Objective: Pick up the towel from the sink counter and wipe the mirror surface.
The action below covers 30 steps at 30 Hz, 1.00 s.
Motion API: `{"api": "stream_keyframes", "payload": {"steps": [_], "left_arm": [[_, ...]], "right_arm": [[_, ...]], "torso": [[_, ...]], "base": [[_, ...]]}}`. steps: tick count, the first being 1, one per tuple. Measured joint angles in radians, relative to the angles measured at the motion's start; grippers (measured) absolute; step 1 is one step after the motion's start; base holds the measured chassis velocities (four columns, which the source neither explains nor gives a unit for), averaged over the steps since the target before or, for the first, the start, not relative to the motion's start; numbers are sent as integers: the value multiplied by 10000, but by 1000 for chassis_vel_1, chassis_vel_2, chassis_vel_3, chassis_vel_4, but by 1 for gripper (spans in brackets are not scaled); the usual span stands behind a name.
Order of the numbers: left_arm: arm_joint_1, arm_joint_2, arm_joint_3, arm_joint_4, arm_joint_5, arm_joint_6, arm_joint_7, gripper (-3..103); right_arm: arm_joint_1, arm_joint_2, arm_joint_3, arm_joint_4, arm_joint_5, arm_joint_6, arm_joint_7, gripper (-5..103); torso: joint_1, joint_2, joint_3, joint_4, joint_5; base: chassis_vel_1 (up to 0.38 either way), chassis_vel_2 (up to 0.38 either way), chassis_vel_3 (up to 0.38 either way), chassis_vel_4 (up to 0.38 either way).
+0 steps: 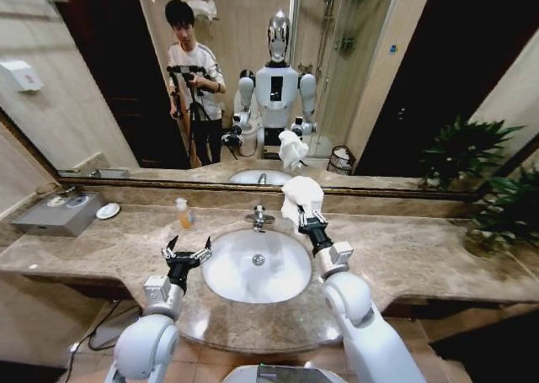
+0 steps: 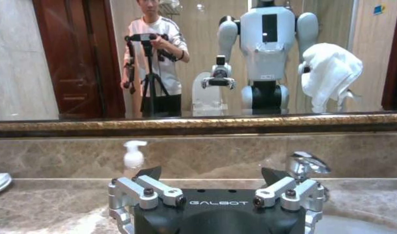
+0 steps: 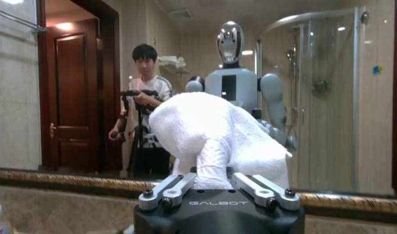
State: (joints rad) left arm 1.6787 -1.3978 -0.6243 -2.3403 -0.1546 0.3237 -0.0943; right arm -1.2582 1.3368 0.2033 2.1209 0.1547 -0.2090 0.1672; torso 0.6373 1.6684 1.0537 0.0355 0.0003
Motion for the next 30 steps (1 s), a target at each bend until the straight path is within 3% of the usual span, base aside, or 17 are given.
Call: {"api": "stream_keyframes", "payload": {"steps": [13,19,30], "left_arm": [[0,2,-5,0,0,0,0,100],[1,1,-3,0,0,0,0,100],[-1,1,-3,0,0,0,0,100]], "right_arm": [[-676,85,110,-6,-389,158,-61,12],[-724,239,-62,-440,-795,565,-35,12],[-744,323,-337,-484,-1185,446,30,12]], "torso": [[5,-2,0,3,-5],[-9,2,-3,6,-3],[6,-1,1,3,-4]], "base": [[11,3,-20,1],[59,-107,-79,101],[19,-11,-14,14]]}}
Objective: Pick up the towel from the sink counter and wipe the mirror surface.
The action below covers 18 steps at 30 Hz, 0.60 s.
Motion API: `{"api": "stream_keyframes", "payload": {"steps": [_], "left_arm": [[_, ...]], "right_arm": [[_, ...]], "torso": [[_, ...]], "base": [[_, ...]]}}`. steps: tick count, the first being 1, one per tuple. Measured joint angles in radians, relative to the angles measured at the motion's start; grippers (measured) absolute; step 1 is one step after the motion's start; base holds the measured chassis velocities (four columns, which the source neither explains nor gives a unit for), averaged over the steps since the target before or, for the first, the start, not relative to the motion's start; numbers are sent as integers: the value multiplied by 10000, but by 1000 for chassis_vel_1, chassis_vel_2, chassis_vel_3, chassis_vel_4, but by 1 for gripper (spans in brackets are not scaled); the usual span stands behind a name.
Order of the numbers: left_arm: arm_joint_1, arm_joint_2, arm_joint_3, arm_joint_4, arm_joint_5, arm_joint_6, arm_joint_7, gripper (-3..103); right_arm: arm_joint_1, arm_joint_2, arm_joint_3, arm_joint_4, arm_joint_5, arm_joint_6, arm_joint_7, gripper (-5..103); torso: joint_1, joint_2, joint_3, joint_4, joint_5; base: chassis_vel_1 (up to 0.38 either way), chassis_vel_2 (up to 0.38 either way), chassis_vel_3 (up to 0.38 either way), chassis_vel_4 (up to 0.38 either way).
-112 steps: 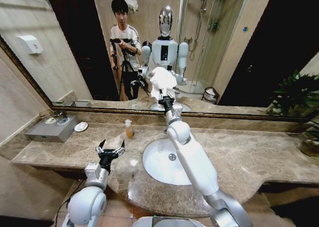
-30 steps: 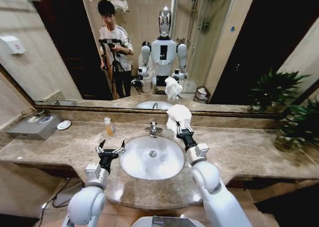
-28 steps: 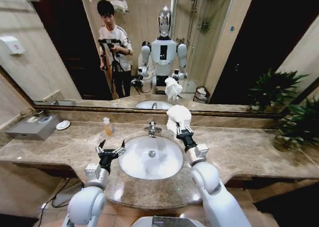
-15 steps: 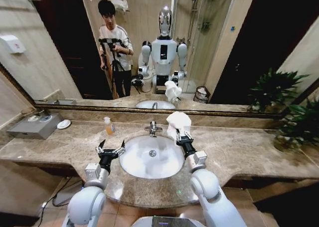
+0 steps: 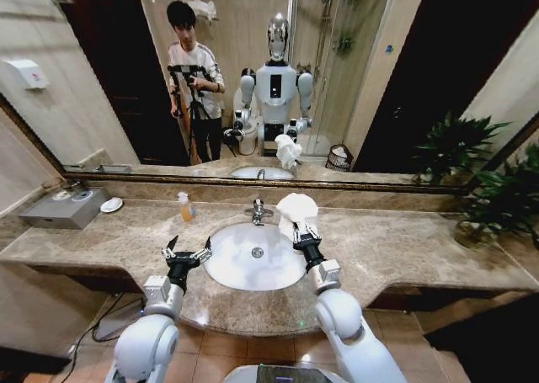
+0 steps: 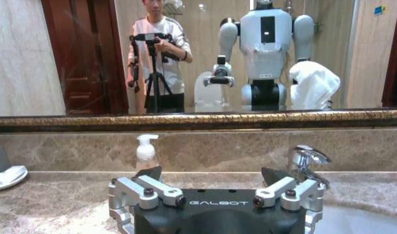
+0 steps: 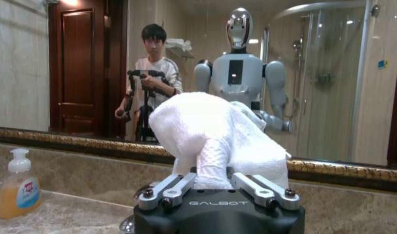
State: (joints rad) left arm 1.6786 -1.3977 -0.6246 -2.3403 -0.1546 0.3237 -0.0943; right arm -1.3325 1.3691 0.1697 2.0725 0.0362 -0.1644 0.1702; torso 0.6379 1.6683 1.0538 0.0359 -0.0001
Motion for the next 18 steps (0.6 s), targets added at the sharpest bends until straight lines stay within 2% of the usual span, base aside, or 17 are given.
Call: {"api": "stream_keyframes", "payload": {"steps": [8,14,18], "left_arm": [[1,0,0,0,0,0,0,100],[1,1,0,0,0,0,0,100],[2,0,0,0,0,0,0,100]], "right_arm": [[-188,-12,-30,-3,9,126,46,12],[20,-1,143,-80,463,168,161,12],[-50,-249,246,-79,459,-188,-101,12]], "torso": [[-4,0,-1,-1,0],[-6,1,-2,2,0],[-6,1,-1,1,0]], "base": [[13,7,-9,-5],[56,28,-35,-17],[14,8,-3,-1]]}}
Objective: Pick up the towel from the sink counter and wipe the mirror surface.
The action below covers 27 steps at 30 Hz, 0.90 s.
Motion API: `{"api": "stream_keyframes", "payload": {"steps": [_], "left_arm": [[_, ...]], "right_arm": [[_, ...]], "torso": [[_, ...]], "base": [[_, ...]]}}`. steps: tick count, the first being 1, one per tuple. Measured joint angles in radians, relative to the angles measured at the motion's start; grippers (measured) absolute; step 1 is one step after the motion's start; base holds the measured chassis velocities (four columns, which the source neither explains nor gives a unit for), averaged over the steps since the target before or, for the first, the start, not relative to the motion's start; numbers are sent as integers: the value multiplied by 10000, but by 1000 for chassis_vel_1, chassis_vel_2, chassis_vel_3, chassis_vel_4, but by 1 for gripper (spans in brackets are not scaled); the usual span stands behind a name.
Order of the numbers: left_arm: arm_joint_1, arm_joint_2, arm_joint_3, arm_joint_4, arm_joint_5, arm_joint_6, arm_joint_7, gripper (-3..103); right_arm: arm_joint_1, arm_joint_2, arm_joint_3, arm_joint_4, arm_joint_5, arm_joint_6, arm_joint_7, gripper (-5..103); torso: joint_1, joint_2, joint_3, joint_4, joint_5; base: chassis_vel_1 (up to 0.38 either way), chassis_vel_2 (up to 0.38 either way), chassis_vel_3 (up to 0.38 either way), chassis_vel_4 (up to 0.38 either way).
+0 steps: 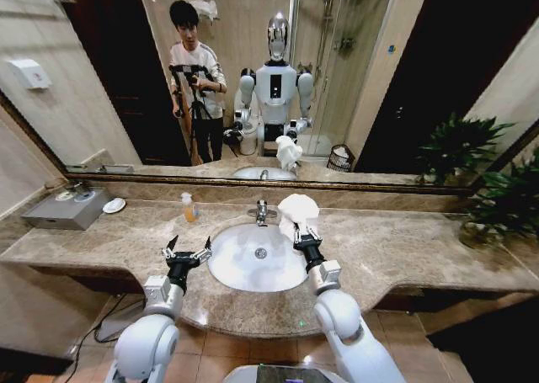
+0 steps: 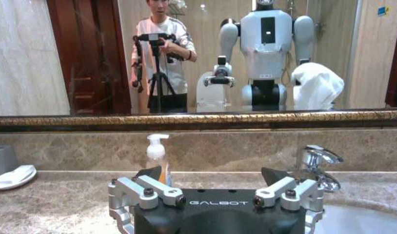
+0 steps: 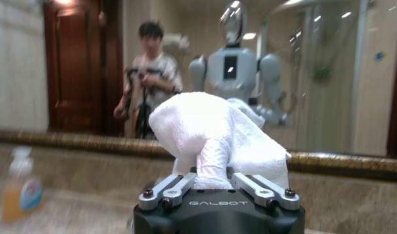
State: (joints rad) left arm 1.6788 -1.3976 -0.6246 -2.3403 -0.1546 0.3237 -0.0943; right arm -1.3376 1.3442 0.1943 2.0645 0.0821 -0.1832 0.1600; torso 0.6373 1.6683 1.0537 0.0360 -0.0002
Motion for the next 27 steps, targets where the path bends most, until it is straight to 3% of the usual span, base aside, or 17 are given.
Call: {"api": "stream_keyframes", "payload": {"steps": [3,6,7,9,18,24,27], "left_arm": [[-1,0,0,0,0,0,0,100],[0,0,0,0,0,0,0,100],[0,0,0,0,0,0,0,100],[-1,-1,0,0,0,0,0,100],[0,0,0,0,0,0,0,100],[0,0,1,0,0,0,0,100],[-1,-1,1,0,1,0,0,100]], "right_arm": [[-51,-398,-6,1,14,-537,-218,12],[127,-1459,-211,-50,691,-1961,-512,12],[127,-1459,-211,-50,691,-1961,-512,12],[531,-1962,-435,-250,1242,-2757,-841,12],[2385,-2331,-1890,-1376,1922,-3876,-1258,12],[2738,-2822,-2424,-2365,1819,-3947,-1635,12],[3369,-3180,-3085,-3027,1435,-3908,-2343,12]], "torso": [[1,0,0,-2,2],[0,0,0,-3,3],[0,0,0,-3,3],[0,0,0,-3,2],[1,0,0,3,3],[0,0,0,-6,1],[1,0,0,-1,3]], "base": [[0,0,0,0],[0,0,0,0],[0,0,0,0],[0,0,0,0],[0,0,0,0],[0,0,0,0],[0,0,0,0]]}}
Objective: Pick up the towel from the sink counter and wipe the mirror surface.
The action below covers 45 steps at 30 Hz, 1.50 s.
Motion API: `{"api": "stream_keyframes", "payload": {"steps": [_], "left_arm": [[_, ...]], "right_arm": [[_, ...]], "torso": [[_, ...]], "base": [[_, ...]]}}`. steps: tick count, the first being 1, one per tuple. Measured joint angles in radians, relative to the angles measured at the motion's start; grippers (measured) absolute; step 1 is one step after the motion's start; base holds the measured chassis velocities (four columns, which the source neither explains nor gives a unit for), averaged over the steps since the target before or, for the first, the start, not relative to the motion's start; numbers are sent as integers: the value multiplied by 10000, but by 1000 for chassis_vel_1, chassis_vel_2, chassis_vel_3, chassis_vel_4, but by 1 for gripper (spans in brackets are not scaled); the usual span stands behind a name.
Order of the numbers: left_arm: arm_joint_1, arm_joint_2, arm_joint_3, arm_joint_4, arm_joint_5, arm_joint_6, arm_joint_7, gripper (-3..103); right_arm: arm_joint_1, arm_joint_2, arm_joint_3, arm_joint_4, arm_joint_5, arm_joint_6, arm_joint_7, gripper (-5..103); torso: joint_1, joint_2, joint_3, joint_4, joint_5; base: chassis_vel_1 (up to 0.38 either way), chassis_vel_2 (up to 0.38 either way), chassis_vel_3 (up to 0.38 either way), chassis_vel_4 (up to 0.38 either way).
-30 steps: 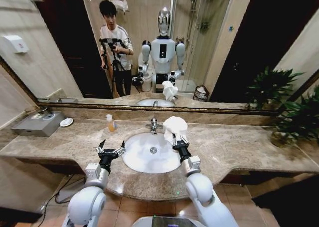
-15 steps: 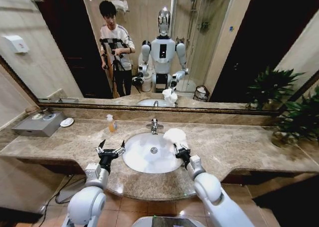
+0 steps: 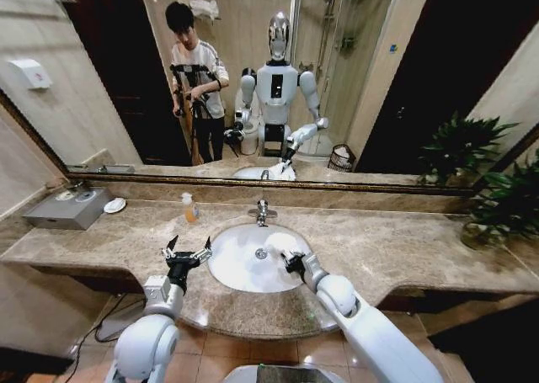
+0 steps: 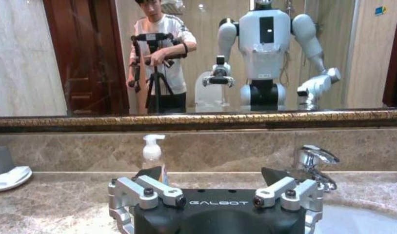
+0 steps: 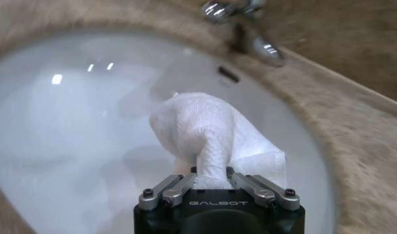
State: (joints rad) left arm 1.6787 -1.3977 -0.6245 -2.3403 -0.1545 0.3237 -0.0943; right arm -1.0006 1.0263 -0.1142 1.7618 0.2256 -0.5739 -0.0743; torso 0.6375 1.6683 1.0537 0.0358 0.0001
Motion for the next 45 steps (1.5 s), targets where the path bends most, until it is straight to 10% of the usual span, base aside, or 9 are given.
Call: {"api": "stream_keyframes", "payload": {"steps": [19,45], "left_arm": [[0,0,-1,0,0,0,0,100],[0,0,-1,0,-1,0,0,100]], "right_arm": [[4187,284,-2785,-2601,-890,-895,-3603,12],[4755,470,-3867,-3716,-1284,-806,-3341,12]], "torso": [[1,0,0,-1,-2],[0,1,-1,-1,-3]], "base": [[0,0,0,0],[0,0,0,0]]}}
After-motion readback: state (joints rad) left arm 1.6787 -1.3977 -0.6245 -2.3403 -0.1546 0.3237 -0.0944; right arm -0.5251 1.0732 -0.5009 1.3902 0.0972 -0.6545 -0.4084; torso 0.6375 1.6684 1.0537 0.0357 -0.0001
